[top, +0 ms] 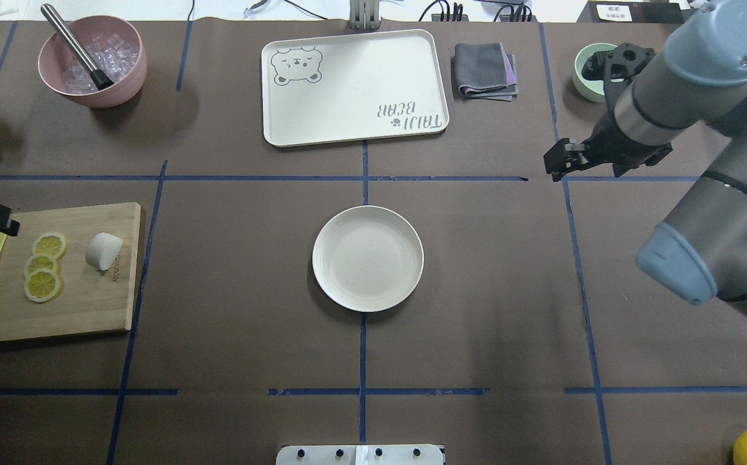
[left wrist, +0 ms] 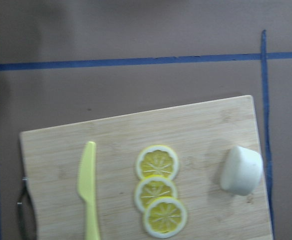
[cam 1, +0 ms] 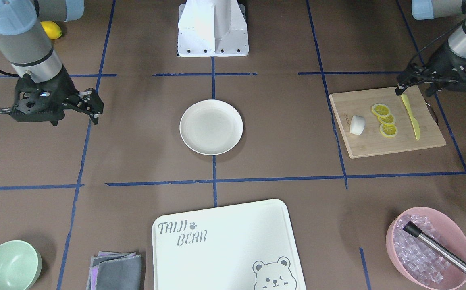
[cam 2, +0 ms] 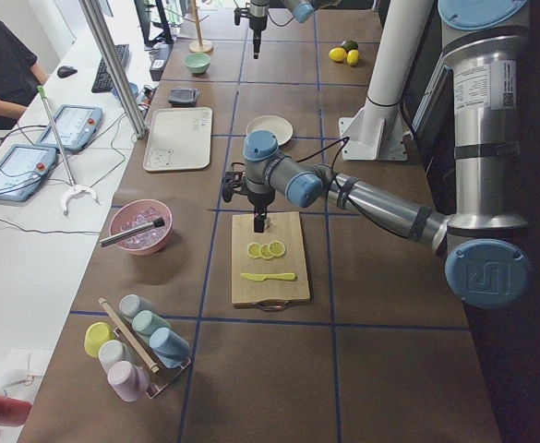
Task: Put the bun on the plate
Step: 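Release the plate and lift the right gripper away toward the green bowl, then lower the left gripper onto the white bun on the cutting board and grasp it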
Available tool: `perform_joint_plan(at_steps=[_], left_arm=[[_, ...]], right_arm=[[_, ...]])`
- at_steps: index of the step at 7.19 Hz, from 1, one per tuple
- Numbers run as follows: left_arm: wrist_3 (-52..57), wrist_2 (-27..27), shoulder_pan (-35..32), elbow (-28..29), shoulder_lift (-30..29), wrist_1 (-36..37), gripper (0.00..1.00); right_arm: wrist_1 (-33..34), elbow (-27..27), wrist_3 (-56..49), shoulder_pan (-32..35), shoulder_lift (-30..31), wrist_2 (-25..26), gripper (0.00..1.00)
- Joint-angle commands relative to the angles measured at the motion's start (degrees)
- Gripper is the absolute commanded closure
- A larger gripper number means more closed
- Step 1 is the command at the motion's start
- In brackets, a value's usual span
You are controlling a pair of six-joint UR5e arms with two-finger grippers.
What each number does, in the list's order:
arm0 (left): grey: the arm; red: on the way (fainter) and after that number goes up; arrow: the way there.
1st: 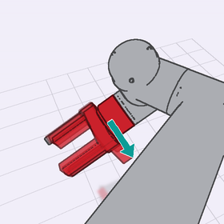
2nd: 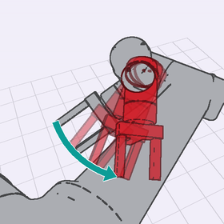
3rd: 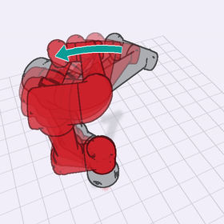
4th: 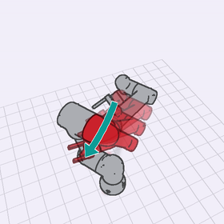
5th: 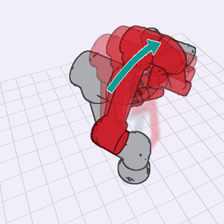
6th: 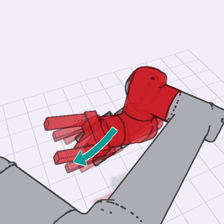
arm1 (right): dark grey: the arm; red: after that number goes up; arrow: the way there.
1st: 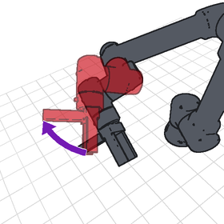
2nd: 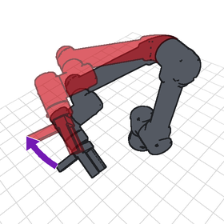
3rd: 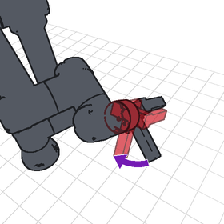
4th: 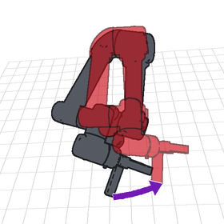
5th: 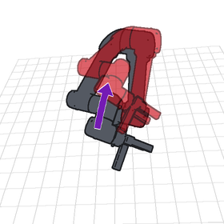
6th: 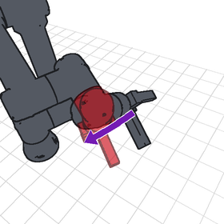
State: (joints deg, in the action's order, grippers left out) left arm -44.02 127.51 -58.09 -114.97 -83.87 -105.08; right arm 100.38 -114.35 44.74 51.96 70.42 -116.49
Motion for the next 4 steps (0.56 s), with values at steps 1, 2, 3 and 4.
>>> perform_joint_plan(at_steps=[1,2,3,4], left_arm=[[-10.88,-9.08,9.98,4.20,-2.86,-7.39,0.00],[-12.22,-9.21,10.80,6.58,-4.27,-8.81,0.00],[-12.23,-9.30,11.67,8.60,-5.16,-9.78,0.00],[-12.23,-9.30,11.86,9.41,-6.21,-9.79,0.00]], right_arm=[[-0.01,-0.08,-12.43,6.98,4.88,-2.16,0.00],[-0.18,-0.08,-16.66,9.62,6.99,-3.90,0.00],[-0.27,-0.08,-20.36,12.08,8.67,-5.66,0.00],[-0.53,-0.08,-21.35,13.15,9.81,-6.46,0.00]])
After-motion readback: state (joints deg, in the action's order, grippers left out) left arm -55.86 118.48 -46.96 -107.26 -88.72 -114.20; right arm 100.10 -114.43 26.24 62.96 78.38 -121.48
